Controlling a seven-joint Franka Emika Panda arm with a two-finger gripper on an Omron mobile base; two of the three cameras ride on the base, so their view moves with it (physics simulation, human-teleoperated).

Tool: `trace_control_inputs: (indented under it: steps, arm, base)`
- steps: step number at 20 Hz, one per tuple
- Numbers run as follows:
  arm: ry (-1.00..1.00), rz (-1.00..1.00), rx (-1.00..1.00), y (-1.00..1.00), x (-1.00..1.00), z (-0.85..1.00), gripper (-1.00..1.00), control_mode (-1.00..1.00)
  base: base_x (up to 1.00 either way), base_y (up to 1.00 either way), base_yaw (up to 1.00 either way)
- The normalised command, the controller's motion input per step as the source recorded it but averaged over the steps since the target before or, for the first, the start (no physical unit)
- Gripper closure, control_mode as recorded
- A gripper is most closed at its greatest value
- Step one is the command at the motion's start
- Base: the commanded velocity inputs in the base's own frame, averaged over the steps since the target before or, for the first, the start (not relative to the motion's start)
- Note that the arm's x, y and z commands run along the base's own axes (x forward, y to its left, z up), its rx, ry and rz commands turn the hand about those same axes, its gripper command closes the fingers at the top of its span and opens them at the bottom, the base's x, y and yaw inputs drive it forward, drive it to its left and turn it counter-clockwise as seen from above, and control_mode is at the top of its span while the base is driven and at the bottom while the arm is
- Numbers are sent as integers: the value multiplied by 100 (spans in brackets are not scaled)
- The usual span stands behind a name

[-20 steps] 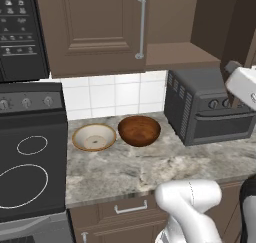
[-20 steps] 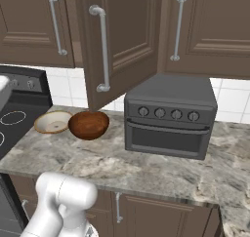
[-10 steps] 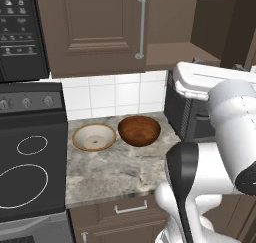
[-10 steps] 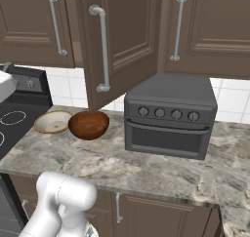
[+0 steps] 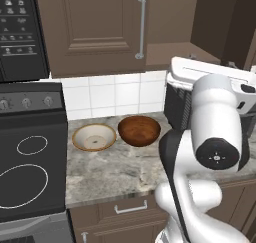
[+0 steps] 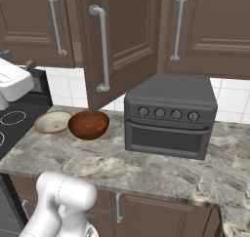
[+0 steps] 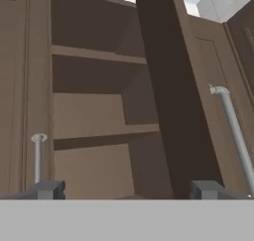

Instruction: Open the cabinet. Pick the bowls from the counter and place them in the cabinet. Then close the cabinet.

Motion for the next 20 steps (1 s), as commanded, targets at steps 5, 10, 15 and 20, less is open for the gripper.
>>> trace_control_inputs:
  steps: [5, 10, 15, 20]
  arm:
    - [0, -5, 0, -25, 27, -14, -100, -100]
    - [-2, -6, 0, -5, 50, -36, -100, -100]
    - [-8, -6, 0, -2, 37, -31, -100, -100]
    - [-5, -6, 0, -15, 13, -14, -100, -100]
  base:
    - [0, 0, 0]
    - [0, 0, 0]
    - [0, 0, 0]
    - [0, 0, 0]
